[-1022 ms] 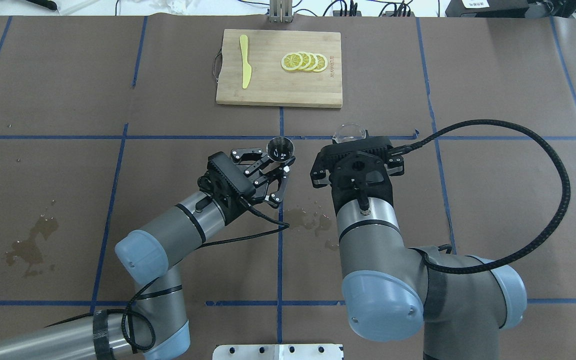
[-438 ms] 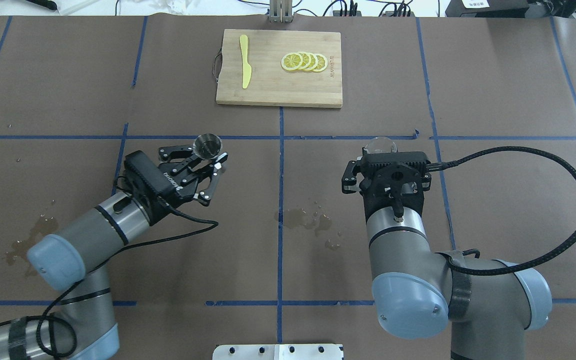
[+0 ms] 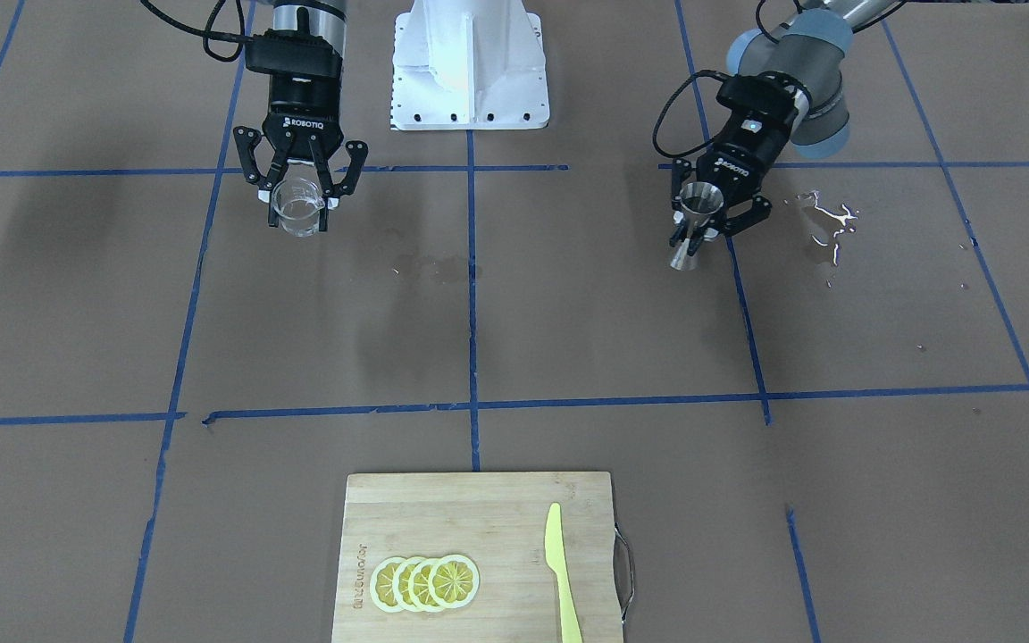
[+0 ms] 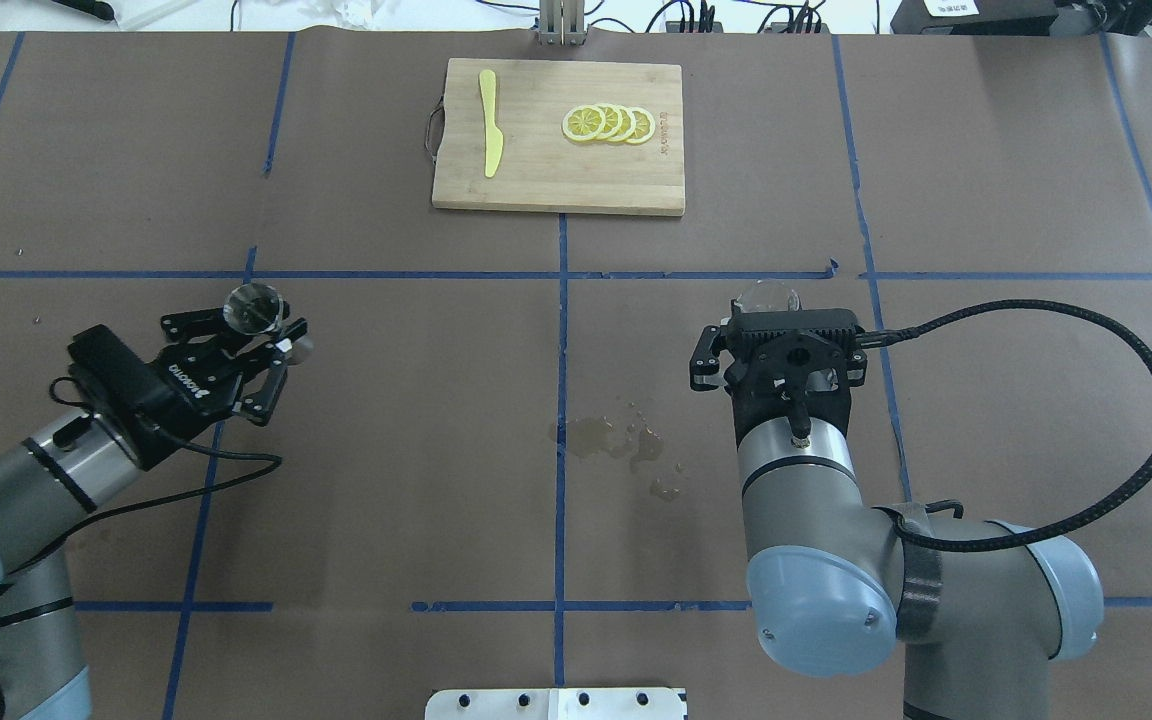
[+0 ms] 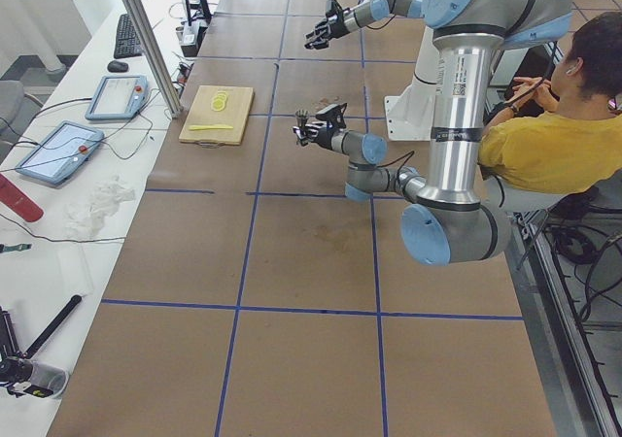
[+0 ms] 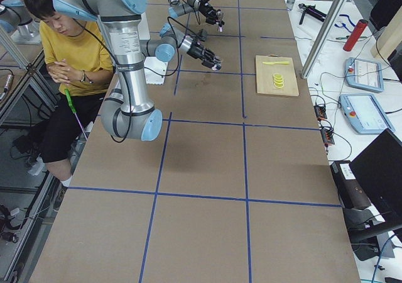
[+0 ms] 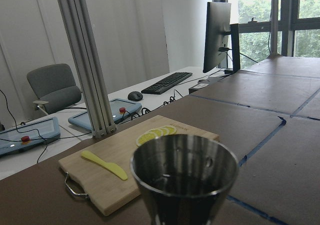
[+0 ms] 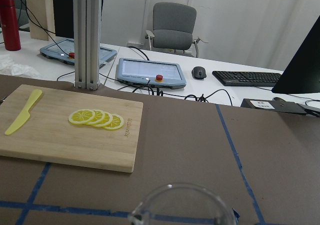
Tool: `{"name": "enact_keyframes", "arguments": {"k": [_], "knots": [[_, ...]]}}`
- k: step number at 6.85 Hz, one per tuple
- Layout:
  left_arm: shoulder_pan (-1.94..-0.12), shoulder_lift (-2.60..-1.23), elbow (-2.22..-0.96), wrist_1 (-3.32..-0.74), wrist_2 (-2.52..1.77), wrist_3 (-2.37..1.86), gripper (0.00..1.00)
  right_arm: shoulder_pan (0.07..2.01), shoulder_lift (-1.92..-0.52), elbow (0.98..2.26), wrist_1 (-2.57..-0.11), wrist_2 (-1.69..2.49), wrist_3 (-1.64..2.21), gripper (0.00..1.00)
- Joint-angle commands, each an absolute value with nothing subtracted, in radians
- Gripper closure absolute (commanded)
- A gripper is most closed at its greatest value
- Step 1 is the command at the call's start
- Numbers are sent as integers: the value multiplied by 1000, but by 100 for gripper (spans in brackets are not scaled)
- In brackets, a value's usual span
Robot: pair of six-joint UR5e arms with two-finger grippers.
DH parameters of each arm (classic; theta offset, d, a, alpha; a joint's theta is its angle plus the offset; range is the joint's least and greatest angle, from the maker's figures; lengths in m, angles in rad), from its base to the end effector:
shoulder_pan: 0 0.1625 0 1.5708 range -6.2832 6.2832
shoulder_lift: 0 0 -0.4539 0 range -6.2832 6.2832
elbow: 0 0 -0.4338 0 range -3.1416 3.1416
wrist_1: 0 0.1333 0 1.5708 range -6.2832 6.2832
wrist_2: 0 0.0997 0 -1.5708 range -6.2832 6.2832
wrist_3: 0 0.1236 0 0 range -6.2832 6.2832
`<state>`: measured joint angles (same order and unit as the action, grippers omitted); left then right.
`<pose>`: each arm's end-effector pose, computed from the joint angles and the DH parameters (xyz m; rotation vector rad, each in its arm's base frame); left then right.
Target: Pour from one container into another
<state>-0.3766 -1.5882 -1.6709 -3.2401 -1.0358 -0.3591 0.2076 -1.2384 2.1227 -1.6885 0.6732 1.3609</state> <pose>0.4125 -0.3742 0.4453 1.4898 0.9334 0.1299 -0.4892 -0.3380 0.2424 0.9813 -0.5213 0.3415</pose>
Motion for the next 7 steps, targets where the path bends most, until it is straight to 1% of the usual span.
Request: {"name": "enact_keyframes", "arguments": {"k": [1, 3, 4, 5, 6, 7], "knots": [[-376, -1446, -1674, -3310, -895, -481, 100, 206, -1241, 2117, -1687, 675, 1359, 100], [-370, -1326, -1666, -3313, -842, -571, 100, 189, -1244, 2097, -1689, 675, 1359, 100], [-361, -1321, -1661, -3313, -850, -703, 100, 170, -1249, 2085, -1687, 675, 1356, 100], [-350, -1274, -1639, -3313, -838, -851, 100, 137, -1250, 2080, -1687, 675, 1351, 100], [-341, -1220, -1632, -3318, -789, -879, 100, 97, -1244, 2079, -1686, 672, 1358, 100], [-278, -1223, -1625, -3303, -722, -979, 100, 81, -1250, 2083, -1686, 664, 1362, 100]]}}
